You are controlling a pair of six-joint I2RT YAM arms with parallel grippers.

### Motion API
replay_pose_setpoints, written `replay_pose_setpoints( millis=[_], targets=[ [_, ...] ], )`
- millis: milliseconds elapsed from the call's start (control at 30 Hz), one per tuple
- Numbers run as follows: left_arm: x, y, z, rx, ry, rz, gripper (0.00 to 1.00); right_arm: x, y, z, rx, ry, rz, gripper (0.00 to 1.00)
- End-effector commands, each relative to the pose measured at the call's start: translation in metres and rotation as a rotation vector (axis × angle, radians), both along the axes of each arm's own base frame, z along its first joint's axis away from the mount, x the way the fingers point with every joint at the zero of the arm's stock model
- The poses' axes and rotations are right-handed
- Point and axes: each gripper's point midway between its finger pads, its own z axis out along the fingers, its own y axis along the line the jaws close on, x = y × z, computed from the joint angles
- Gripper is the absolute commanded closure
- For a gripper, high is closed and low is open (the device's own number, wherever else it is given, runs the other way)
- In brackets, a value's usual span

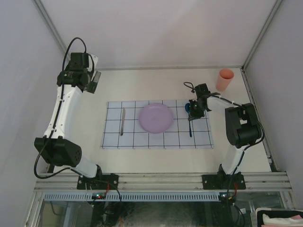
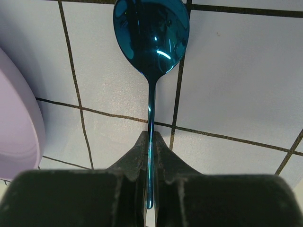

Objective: Set the dinner table for one person
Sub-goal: Place the spoon on the napkin.

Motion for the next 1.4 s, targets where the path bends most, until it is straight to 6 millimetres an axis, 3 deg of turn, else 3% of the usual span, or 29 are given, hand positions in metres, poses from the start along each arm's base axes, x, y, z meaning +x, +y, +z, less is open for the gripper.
replay_pose_setpoints(
  millis=[0, 900, 1000, 1167, 1367],
  targets=[
    [-0.0047, 0.0004, 0.0156, 0.0, -0.054, 0.005, 0.05, 0.0049, -0.0012, 0.0022, 0.004, -0.022, 0.013, 1.0],
    [-0.007, 0.0014, 0.0171, 0.005, -0.057, 0.008, 0.05, 0.0078, -0.0031, -0.0021, -0.013, -0.036, 0.04, 1.0],
    [-0.0066, 0.001, 0.017, 0.004, -0.057, 0.007, 0.05, 0.0086, -0.0019, -0.0019, -0.007, -0.039, 0.043, 0.85],
    [-0.0069, 0.0016, 0.0169, 0.006, -0.056, 0.007, 0.05, 0.0092, 0.0001, -0.0008, -0.005, -0.046, 0.047, 0.7],
    [-0.0077, 0.0015, 0.0172, 0.006, -0.057, 0.007, 0.05, 0.0117, -0.0013, 0.0016, -0.01, -0.059, 0.043, 0.64]
  ],
)
